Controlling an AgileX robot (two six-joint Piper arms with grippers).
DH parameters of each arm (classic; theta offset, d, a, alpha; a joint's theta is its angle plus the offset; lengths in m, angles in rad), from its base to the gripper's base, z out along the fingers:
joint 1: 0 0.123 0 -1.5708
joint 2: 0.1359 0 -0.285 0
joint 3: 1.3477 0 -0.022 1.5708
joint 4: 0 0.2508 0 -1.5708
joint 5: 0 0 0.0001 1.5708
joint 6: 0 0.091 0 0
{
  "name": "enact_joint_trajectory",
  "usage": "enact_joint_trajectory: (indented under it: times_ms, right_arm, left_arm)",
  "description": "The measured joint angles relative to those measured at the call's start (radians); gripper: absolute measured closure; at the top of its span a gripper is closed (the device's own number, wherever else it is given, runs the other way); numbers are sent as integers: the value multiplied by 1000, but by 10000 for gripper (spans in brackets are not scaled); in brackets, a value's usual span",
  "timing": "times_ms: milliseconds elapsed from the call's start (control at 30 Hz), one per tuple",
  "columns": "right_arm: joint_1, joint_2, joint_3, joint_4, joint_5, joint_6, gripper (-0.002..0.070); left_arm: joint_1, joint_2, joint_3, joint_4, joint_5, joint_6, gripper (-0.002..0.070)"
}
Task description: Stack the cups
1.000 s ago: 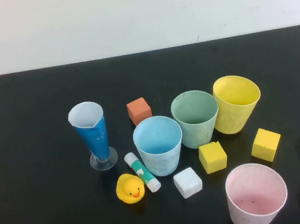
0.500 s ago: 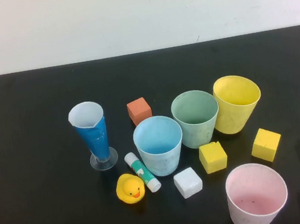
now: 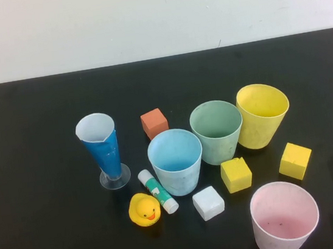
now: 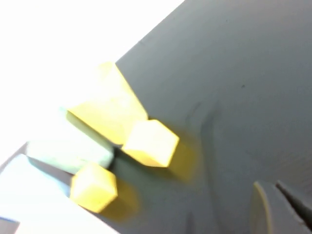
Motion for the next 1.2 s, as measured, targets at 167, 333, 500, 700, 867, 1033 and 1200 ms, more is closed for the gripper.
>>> enact_joint_trajectory:
  times_ms: [167, 333, 500, 700, 867, 1033, 1200]
  right_arm:
    - [0, 0, 0, 56, -11, 16, 678]
    - [0, 0, 0, 50, -17, 16, 679]
    - [0, 0, 0, 14, -8, -18, 679]
    - [0, 0, 0, -8, 39, -71, 679]
    - [0, 0, 0, -8, 43, -90, 679]
    - [0, 0, 0, -8, 43, -104, 679]
    - [0, 0, 0, -6, 43, -116, 679]
  left_arm:
    - [0, 0, 0, -223, -23, -21, 677]
    - [0, 0, 0, -256, -61, -21, 677]
    - [0, 0, 0, -279, -76, -5, 677]
    - [0, 16, -65, -219, 64, 159, 677]
    - [0, 208, -327, 12, 292, 238, 677]
    - [0, 497, -647, 134, 493, 402, 677]
    - [-14, 755, -906, 168, 609, 541, 677]
